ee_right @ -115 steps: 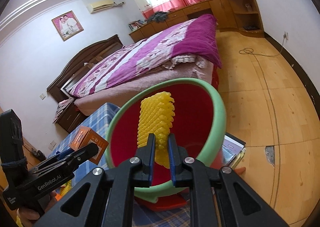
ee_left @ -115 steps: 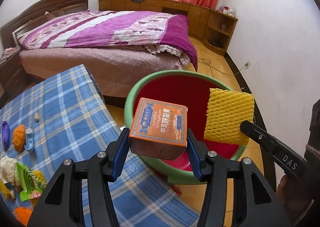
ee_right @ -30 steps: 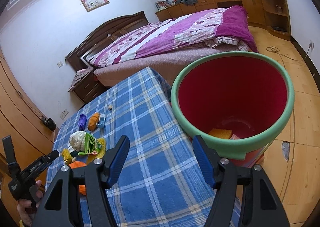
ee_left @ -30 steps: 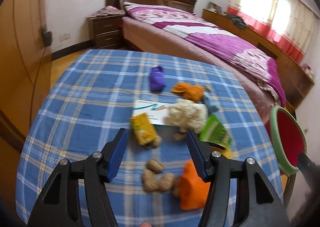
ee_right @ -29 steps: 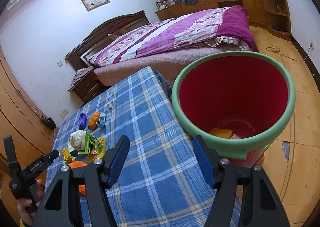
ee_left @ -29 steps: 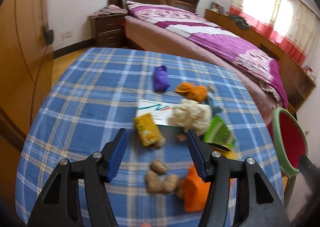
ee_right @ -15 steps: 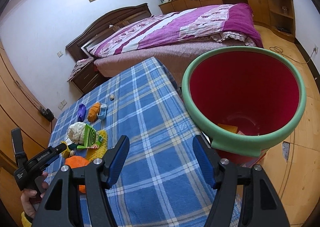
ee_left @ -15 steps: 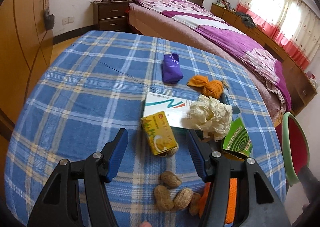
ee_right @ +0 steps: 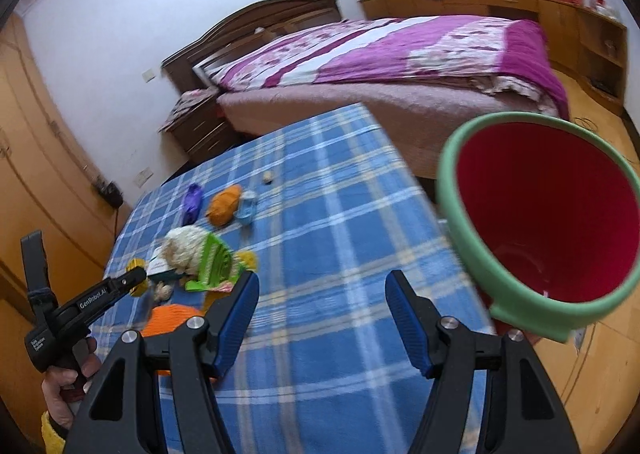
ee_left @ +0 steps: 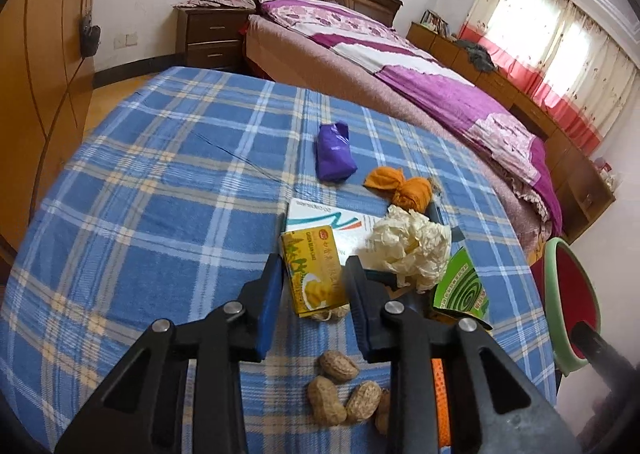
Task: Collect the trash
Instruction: 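Move both tools back over the table toward the remaining items, then grasp the green mosquito-coil box with the right tool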
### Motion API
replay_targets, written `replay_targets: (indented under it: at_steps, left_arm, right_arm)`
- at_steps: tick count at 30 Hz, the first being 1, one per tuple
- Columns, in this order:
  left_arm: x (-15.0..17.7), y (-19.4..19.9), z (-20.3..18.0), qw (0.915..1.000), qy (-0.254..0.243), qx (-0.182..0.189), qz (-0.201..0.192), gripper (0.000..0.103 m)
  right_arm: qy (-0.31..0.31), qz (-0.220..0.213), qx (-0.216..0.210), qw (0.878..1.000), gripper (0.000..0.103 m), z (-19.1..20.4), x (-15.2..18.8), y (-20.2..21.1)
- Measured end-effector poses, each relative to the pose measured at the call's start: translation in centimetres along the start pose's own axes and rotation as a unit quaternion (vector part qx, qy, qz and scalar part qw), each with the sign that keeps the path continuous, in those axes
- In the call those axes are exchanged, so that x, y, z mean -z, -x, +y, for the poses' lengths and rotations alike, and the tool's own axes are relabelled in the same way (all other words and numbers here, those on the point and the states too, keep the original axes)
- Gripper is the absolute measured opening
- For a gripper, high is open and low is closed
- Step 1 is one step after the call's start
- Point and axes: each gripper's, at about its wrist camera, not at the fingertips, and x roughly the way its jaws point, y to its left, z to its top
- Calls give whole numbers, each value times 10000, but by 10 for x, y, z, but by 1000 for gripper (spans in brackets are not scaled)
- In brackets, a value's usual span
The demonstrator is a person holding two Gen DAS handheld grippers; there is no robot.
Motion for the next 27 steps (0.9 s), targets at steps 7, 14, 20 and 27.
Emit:
replay_targets:
  at_steps: [7,14,20,27]
  left_arm:
    - [2,11,18,9999,134,-76,-19,32]
    - [4,18,31,9996,144,-193,-112,32]
    - [6,19,38,9995,213,-215,-109,32]
    - [8,17,44,9994,264,-218,-83,32]
  right_arm:
    - [560,363,-460,9967,77,44,-3,-28]
    - [1037,654,-467,9914,89,79,-4,-58]
    - [1307,909,-250,9869,90,94,-1,-85]
    - [1096,1154,-146,9871,85,86,-2,-105]
